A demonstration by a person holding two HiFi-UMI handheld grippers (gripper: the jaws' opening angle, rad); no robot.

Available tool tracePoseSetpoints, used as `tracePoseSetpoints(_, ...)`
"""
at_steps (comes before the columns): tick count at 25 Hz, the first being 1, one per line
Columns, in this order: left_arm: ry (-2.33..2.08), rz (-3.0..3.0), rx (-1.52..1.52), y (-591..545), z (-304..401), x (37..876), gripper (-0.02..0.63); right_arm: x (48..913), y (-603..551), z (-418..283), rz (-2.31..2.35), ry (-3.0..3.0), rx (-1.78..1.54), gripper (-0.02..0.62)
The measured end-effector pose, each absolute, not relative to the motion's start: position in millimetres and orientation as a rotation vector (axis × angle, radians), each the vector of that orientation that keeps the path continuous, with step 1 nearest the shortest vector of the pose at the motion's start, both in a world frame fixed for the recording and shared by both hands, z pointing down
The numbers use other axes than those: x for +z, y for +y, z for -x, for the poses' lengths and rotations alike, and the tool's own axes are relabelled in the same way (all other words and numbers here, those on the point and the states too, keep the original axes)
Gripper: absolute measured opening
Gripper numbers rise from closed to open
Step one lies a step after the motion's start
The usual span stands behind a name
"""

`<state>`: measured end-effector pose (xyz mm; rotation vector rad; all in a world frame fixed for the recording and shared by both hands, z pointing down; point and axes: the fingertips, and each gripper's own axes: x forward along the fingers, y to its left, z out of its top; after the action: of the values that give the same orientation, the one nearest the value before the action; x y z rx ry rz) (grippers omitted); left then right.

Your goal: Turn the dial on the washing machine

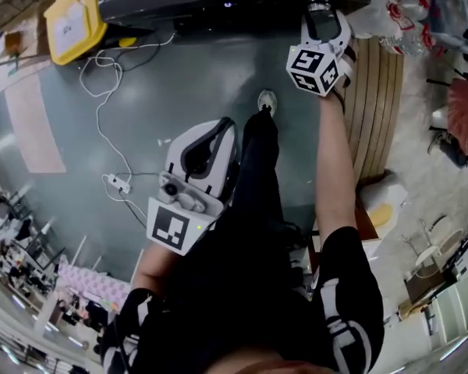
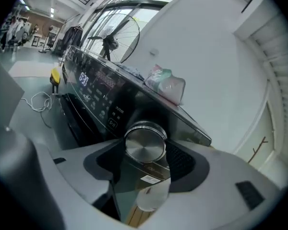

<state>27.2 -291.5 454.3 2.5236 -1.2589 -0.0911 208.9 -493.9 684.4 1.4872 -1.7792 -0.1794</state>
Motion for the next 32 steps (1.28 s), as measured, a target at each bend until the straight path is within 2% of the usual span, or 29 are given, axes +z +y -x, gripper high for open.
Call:
tracePoseSetpoints(3, -1.263, -2.516, -0.093, -292.4, -27.2, 457.9, 0.028, 684.5, -493.6, -210.2, -1.572, -1.898, 0.005, 0.288)
tracePoseSetpoints(7, -1.268, -2.517, -0.097, -292.7, -26.3, 457.7, 0.028, 683.8, -496.1, -218.8, -1.743, -2.171, 0.659, 0.287)
tracePoseSetpoints(9, -1.279, -2.515, -0.102, -292.8, -24.5, 456.3, 0.028, 681.6, -495.9, -220.6, -1.766, -2.157, 0.602, 0.288)
tracePoseSetpoints(13, -1.291, -2.509, -0.102, -290.6, -21.2, 455.9, 0.028, 681.2, -492.9, -212.9, -1.709, -1.959, 0.161, 0.314)
tracePoseSetpoints(17, -1.288, -2.504, -0.091, -289.8, -22.6, 458.3, 0.028, 685.0, -496.7, -212.6, -1.67, -1.864, 0.005, 0.312)
tracePoseSetpoints(23, -1.283, -2.501, -0.089, -290.0, -24.9, 460.4, 0.029, 682.4, -500.4, -211.7, -1.69, -1.911, 0.059, 0.288)
tracePoseSetpoints(28, -1.283, -2.5, -0.096, -288.6, -24.8, 460.3, 0.029, 684.4, -500.4, -221.6, -1.846, -2.194, 0.72, 0.287)
tracePoseSetpoints(32, -1.286, -2.498, -0.104, -288.6, -24.2, 459.2, 0.028, 682.5, -499.3, -217.9, -1.817, -2.14, 0.526, 0.294)
